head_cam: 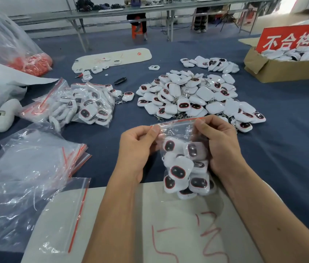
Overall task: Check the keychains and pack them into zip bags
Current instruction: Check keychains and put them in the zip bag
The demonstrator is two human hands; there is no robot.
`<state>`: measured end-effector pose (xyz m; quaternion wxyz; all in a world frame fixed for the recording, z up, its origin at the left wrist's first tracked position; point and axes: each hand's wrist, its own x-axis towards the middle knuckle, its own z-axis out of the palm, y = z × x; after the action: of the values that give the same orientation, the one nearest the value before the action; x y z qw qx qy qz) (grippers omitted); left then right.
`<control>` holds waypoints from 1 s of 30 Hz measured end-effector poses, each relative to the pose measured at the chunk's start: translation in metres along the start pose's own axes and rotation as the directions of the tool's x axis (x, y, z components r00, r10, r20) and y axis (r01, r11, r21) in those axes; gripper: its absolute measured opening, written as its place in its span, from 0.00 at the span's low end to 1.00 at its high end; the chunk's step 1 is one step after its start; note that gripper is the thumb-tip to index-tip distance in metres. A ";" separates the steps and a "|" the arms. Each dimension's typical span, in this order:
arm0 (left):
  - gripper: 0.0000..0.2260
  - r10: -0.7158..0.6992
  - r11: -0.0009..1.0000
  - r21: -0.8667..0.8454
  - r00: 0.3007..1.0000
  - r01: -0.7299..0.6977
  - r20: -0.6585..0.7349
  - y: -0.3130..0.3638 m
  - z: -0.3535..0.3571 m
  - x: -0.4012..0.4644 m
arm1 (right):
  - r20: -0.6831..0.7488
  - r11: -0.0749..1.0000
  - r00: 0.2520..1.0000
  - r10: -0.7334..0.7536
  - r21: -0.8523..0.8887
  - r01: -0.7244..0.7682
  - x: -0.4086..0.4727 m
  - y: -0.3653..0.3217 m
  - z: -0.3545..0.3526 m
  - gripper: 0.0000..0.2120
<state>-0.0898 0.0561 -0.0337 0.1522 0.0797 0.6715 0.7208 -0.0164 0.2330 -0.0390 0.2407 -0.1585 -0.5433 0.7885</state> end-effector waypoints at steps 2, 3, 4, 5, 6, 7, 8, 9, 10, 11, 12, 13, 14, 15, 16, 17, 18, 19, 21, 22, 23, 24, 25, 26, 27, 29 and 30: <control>0.14 -0.090 0.996 0.036 0.987 0.086 0.137 0.001 0.005 -0.003 | -0.024 0.993 0.999 0.036 0.118 -0.033 0.001 -0.002 -0.002 0.10; 0.20 -0.140 0.989 0.073 0.967 0.127 0.212 0.001 0.007 -0.004 | -0.038 0.979 0.997 0.070 0.194 -0.062 0.001 -0.003 -0.004 0.05; 0.24 -0.191 0.980 0.114 0.938 0.165 0.289 0.002 0.008 -0.006 | -0.059 0.959 0.991 0.120 0.265 -0.100 0.002 -0.005 -0.003 0.04; 0.26 -0.232 0.969 0.163 0.904 0.183 0.360 0.003 0.010 -0.009 | -0.080 0.937 0.982 0.169 0.322 -0.135 0.001 -0.006 -0.005 0.11; 0.27 -0.247 0.963 0.208 0.877 0.174 0.412 0.003 0.011 -0.011 | -0.102 0.919 0.974 0.202 0.363 -0.153 0.002 -0.007 -0.005 0.14; 0.26 -0.240 0.960 0.237 0.867 0.147 0.436 0.003 0.012 -0.014 | -0.142 0.912 0.969 0.204 0.387 -0.135 0.002 -0.008 -0.004 0.11; 0.25 -0.214 0.963 0.242 0.875 0.115 0.435 0.002 0.014 -0.015 | -0.168 0.923 0.968 0.189 0.367 -0.116 0.002 -0.009 -0.005 0.07; 0.24 -0.178 0.970 0.228 0.891 0.087 0.418 0.001 0.015 -0.016 | -0.172 0.939 0.973 0.155 0.332 -0.091 0.001 -0.010 -0.003 0.03; 0.23 -0.143 0.978 0.194 0.907 0.070 0.397 0.001 0.016 -0.016 | -0.172 0.956 0.976 0.134 0.281 -0.081 0.001 -0.009 -0.002 0.03; 0.23 -0.111 0.988 0.140 0.921 0.062 0.373 0.000 0.016 -0.016 | -0.150 0.969 0.980 0.128 0.230 -0.091 -0.001 -0.009 0.001 0.04; 0.22 -0.076 0.995 0.083 0.936 0.050 0.344 0.000 0.016 -0.016 | -0.095 0.979 0.988 0.125 0.171 -0.107 -0.003 -0.008 0.004 0.08; 0.22 -0.038 0.999 0.039 0.953 0.028 0.300 0.001 0.015 -0.015 | -0.027 0.987 0.991 0.130 0.102 -0.127 -0.006 -0.006 0.007 0.13; 0.21 0.001 1.000 0.004 0.970 -0.002 0.242 0.001 0.012 -0.014 | 0.042 0.993 0.992 0.116 0.001 -0.116 -0.008 -0.004 0.011 0.15; 0.21 0.032 0.999 -0.026 0.985 -0.028 0.172 0.002 0.010 -0.012 | 0.114 0.988 0.990 0.081 -0.138 -0.065 -0.011 -0.001 0.015 0.16; 0.21 0.054 0.997 -0.057 0.994 -0.048 0.094 0.003 0.006 -0.009 | 0.176 0.959 0.983 0.043 -0.283 0.009 -0.013 0.003 0.019 0.16; 0.20 0.066 0.994 -0.089 0.998 -0.064 0.021 0.005 0.002 -0.006 | 0.215 0.920 0.977 0.009 -0.384 0.076 -0.014 0.006 0.026 0.14; 0.20 0.074 0.991 -0.110 0.996 -0.079 -0.046 0.006 -0.001 -0.004 | 0.226 0.901 0.974 -0.013 -0.420 0.110 -0.014 0.010 0.033 0.12; 0.18 0.077 0.989 -0.117 0.991 -0.090 -0.110 0.007 -0.006 -0.001 | 0.222 0.910 0.975 -0.020 -0.399 0.110 -0.013 0.015 0.045 0.11; 0.15 0.069 0.991 -0.094 0.974 -0.091 -0.214 0.005 -0.014 0.004 | 0.168 0.940 0.986 -0.015 -0.335 0.072 -0.005 0.025 0.069 0.11; 0.13 0.059 0.993 -0.080 0.965 -0.082 -0.257 0.006 -0.018 0.007 | 0.130 0.940 0.991 -0.015 -0.337 0.059 0.001 0.031 0.081 0.13; 0.12 0.050 0.996 -0.060 0.953 -0.071 -0.298 0.008 -0.023 0.010 | 0.106 0.934 0.994 -0.020 -0.352 0.056 0.007 0.036 0.094 0.14; 0.12 0.064 0.997 -0.020 0.937 -0.075 -0.342 0.012 -0.032 0.014 | 0.099 0.930 0.995 -0.026 -0.363 0.061 0.012 0.041 0.110 0.15; 0.12 0.101 0.995 0.052 0.919 -0.087 -0.381 0.018 -0.040 0.020 | 0.104 0.930 0.994 -0.025 -0.362 0.061 0.018 0.045 0.125 0.14; 0.14 0.156 0.984 0.142 0.895 -0.105 -0.417 0.025 -0.051 0.027 | 0.123 0.935 0.992 -0.028 -0.346 0.069 0.024 0.048 0.141 0.13; 0.18 0.218 0.964 0.235 0.872 -0.123 -0.438 0.033 -0.061 0.034 | 0.144 0.940 0.989 -0.042 -0.328 0.088 0.030 0.048 0.157 0.12; 0.23 0.326 0.928 0.322 0.829 -0.188 -0.455 0.050 -0.082 0.049 | 0.207 0.958 0.976 -0.069 -0.260 0.123 0.044 0.045 0.188 0.12; 0.24 0.362 0.914 0.346 0.808 -0.210 -0.464 0.059 -0.092 0.057 | 0.255 0.970 0.965 -0.055 -0.217 0.113 0.052 0.042 0.201 0.16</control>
<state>-0.1793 -0.0154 0.0119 -0.1588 0.0041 0.7617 0.6281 -0.1712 0.0923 -0.0056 0.1848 -0.0627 -0.6628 0.7230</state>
